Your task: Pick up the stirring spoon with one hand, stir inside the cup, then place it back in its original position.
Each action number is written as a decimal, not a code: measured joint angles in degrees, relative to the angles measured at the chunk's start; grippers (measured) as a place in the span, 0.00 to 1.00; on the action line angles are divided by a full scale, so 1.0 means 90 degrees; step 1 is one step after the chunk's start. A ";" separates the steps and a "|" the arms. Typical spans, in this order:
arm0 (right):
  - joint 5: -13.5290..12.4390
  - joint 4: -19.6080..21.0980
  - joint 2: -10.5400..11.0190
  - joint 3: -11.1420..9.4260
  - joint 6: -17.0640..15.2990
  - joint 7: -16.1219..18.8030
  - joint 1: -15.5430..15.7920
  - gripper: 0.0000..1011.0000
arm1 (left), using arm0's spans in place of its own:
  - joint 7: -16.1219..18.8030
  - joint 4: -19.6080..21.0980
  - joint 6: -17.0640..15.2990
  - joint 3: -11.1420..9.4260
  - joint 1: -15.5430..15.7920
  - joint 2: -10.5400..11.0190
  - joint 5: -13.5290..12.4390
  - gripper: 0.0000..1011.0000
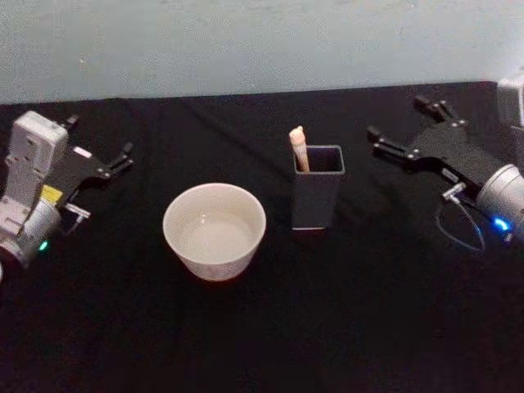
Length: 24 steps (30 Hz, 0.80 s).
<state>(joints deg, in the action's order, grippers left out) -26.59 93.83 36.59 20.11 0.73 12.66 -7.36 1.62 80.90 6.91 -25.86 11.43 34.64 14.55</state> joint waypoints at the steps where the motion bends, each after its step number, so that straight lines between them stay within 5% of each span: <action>1: -0.0057 0.0046 0.0008 -0.0008 -0.0069 0.0078 -0.0001 0.99 | 0.0000 0.0001 0.0000 0.0000 0.0000 0.0000 0.0000 0.99; 7: -0.0401 0.0359 0.0052 0.0026 -0.0751 0.0697 -0.0155 0.99 | 0.0000 0.0000 0.0000 0.0000 0.0000 0.0000 0.0000 0.99; 13: -0.0427 0.0448 0.0055 0.0202 -0.1252 0.1085 -0.0416 0.99 | 0.0000 0.0000 0.0000 0.0000 0.0000 0.0000 0.0000 0.99; 24: 0.0048 0.0060 -0.0300 0.0727 -0.1968 0.1265 -0.1022 0.99 | 0.0000 0.0001 0.0000 0.0000 0.0000 0.0000 0.0000 0.99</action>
<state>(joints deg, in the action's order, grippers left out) -26.16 94.36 33.88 26.65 -16.99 24.05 -16.56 1.62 80.90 6.91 -25.86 11.43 34.65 14.55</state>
